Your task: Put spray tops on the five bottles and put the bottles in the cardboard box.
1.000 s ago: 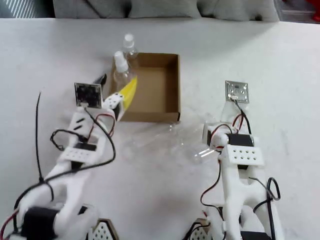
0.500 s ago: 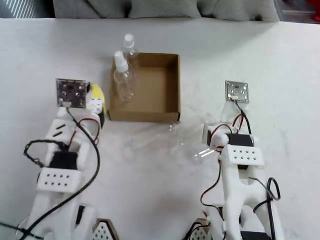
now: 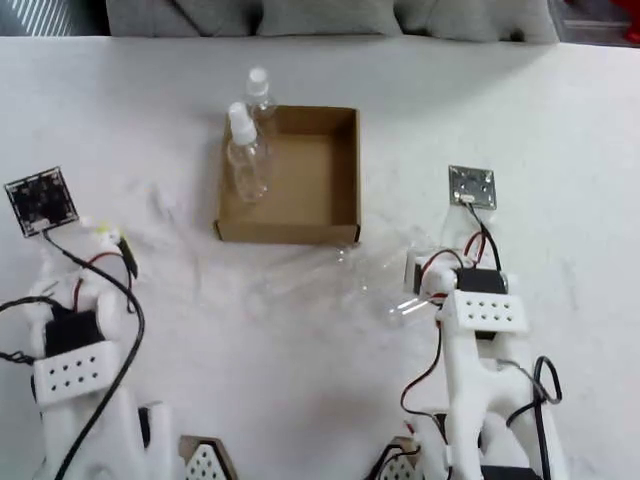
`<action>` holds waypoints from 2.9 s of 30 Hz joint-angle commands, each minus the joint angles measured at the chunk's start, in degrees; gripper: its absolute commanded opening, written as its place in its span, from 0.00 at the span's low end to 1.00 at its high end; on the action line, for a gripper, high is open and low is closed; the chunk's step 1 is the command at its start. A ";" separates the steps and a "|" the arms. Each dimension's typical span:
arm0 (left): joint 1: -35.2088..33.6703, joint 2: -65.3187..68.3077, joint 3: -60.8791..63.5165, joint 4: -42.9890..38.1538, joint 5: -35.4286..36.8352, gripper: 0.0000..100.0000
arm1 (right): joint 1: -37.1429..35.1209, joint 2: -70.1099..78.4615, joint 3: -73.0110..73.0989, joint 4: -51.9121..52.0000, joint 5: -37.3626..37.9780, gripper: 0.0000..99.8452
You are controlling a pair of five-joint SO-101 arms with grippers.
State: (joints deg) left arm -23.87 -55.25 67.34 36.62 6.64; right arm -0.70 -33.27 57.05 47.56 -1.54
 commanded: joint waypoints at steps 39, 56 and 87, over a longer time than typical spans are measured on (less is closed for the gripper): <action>-4.18 48.66 -24.35 -2.46 1.58 0.02 | -41.45 26.15 -12.31 -11.82 -10.29 0.02; -4.18 48.66 -24.35 -2.46 1.58 0.02 | -24.13 12.00 -6.51 11.38 0.26 0.02; -3.38 48.75 -24.35 -2.46 1.49 0.02 | -14.99 14.46 -38.59 35.56 9.23 0.13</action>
State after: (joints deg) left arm -27.91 -6.37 45.63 35.56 7.87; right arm -16.44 -26.86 30.77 76.31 7.16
